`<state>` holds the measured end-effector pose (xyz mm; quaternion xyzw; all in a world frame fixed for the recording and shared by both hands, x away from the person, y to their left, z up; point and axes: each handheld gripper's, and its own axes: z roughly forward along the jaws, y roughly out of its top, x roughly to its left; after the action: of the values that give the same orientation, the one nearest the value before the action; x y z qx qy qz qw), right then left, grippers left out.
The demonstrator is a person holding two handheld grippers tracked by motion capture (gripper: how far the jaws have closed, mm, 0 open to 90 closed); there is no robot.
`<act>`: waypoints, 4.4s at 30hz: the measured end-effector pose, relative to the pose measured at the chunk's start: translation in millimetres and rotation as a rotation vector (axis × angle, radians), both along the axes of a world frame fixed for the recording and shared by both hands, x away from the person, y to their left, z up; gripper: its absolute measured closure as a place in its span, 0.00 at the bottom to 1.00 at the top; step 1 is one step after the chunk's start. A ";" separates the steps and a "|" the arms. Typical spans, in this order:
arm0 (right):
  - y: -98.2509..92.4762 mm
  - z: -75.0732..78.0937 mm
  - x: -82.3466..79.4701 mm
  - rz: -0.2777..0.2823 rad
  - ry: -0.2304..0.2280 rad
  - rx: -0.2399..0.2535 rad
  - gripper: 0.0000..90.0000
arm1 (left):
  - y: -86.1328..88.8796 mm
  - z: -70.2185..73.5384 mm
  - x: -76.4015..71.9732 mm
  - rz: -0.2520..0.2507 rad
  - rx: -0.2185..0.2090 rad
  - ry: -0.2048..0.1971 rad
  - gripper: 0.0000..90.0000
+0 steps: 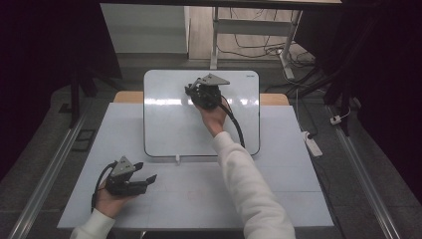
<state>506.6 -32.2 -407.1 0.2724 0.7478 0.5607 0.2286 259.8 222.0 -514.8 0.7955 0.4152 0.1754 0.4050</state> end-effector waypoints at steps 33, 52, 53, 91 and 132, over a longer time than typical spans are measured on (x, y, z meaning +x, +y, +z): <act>-103.5 -37.7 -136.0 0.325 0.275 -0.087 0.86 | 9.6 3.1 -1.1 0.060 -0.030 -0.038 0.34; -103.5 -60.5 -148.8 0.360 0.338 -0.117 0.86 | 7.6 11.4 -5.3 0.064 -0.032 -0.092 0.34; -102.5 -61.1 -149.3 0.362 0.339 -0.118 0.86 | 5.0 14.2 -6.3 0.057 -0.030 -0.105 0.34; -92.6 -72.0 -148.7 0.372 0.408 -0.093 0.86 | -101.2 68.6 35.2 -0.226 -0.100 -0.148 0.33; -88.2 -74.4 -153.6 0.385 0.407 -0.054 0.79 | -133.8 73.2 50.6 -0.348 -0.091 -0.211 0.91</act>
<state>353.0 -120.4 -481.5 0.2263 0.8309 0.5075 -0.0296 310.4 88.2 -441.6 0.8134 0.2342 0.1660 0.5060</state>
